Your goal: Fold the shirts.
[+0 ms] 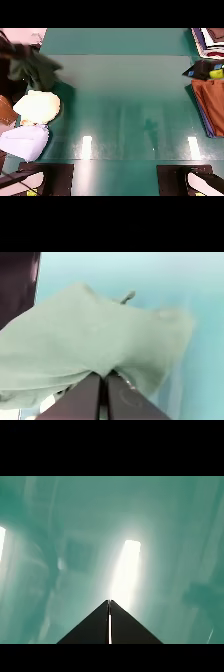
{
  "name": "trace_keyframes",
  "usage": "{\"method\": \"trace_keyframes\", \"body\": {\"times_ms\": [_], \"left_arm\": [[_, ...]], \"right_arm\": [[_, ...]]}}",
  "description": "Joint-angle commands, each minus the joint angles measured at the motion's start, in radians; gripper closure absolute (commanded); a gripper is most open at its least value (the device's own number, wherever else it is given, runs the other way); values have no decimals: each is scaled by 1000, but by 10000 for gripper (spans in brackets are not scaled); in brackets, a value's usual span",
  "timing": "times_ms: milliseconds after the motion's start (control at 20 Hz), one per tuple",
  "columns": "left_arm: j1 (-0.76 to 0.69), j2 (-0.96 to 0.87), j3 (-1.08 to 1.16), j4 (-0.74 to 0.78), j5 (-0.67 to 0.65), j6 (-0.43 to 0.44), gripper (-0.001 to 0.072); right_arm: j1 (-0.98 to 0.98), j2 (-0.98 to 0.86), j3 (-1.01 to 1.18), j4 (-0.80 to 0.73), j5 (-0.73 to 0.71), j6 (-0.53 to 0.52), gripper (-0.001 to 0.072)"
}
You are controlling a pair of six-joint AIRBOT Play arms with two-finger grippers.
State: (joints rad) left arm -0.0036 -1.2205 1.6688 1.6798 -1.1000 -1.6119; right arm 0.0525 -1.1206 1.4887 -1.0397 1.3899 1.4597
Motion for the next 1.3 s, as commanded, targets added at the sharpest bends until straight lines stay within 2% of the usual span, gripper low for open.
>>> {"method": "trace_keyframes", "body": {"times_ms": [0,150,300,400,500,600,750,900,1050,1200,1250], "left_arm": [[-142,148,190,-27,-159,48,686],[-360,154,233,-24,-241,40,686],[-567,64,193,-32,-290,13,685],[-689,-42,161,-89,-263,15,683],[-774,-159,157,-216,-178,35,665],[-812,-250,157,-274,-84,71,191],[-753,-275,157,-199,-88,35,187],[-558,-274,136,-147,-156,18,187],[-338,-275,9,-264,-129,12,187],[-177,-275,-193,-451,-45,61,188],[-140,-275,-259,-507,0,91,237]], "right_arm": [[0,0,182,-3,35,-2,693],[0,0,275,-10,33,-3,693],[0,0,322,-10,35,-4,693],[0,0,324,-10,40,-14,693],[0,-1,324,-10,60,-14,693],[0,0,324,-10,70,-14,693],[0,-1,324,-11,81,-14,693],[0,-1,324,-10,78,-14,693],[0,-7,324,-10,77,-13,693],[0,-26,323,-9,79,-13,693],[0,-34,323,-6,82,-13,693]]}}
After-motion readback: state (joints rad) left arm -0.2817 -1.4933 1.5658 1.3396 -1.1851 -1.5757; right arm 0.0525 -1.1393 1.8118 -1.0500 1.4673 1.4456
